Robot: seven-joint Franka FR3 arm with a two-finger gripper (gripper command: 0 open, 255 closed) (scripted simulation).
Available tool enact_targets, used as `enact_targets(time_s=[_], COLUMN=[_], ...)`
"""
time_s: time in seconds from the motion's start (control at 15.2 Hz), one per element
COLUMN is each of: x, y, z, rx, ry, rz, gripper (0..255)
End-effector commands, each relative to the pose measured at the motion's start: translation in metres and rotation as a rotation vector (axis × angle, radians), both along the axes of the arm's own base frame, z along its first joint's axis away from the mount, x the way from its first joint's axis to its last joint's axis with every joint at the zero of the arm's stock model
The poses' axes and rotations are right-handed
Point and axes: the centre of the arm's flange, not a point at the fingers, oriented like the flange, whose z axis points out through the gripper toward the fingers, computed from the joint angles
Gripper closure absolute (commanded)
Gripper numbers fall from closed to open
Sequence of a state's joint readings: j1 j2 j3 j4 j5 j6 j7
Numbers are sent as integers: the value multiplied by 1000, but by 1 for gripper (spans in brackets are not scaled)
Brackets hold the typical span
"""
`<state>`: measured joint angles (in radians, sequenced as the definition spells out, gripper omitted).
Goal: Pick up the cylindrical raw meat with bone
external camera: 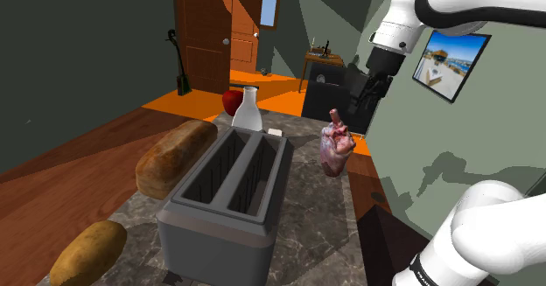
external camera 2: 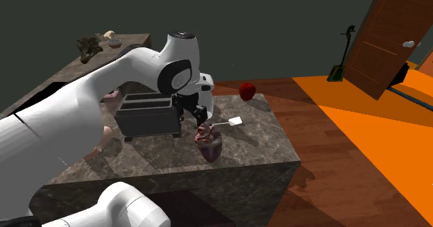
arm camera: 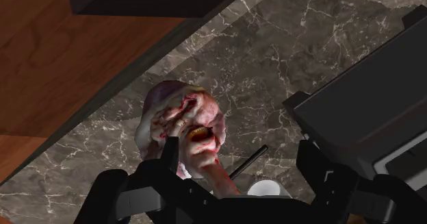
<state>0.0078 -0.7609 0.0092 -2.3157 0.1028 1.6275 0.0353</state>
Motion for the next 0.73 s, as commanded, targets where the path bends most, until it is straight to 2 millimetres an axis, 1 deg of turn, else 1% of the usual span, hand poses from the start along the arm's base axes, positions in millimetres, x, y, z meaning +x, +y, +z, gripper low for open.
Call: enact_targets(time_s=[0.0,0.13,0.33,0.4,0.66], x=[0,26,61,66,66], y=[0,10,32,36,36], z=[0,0,-3,-3,-24], rx=[0,-94,-236,-262,-262], ry=[0,-12,-30,-33,-33], rz=[0,161,402,446,446], gripper=[0,0,0,0,0])
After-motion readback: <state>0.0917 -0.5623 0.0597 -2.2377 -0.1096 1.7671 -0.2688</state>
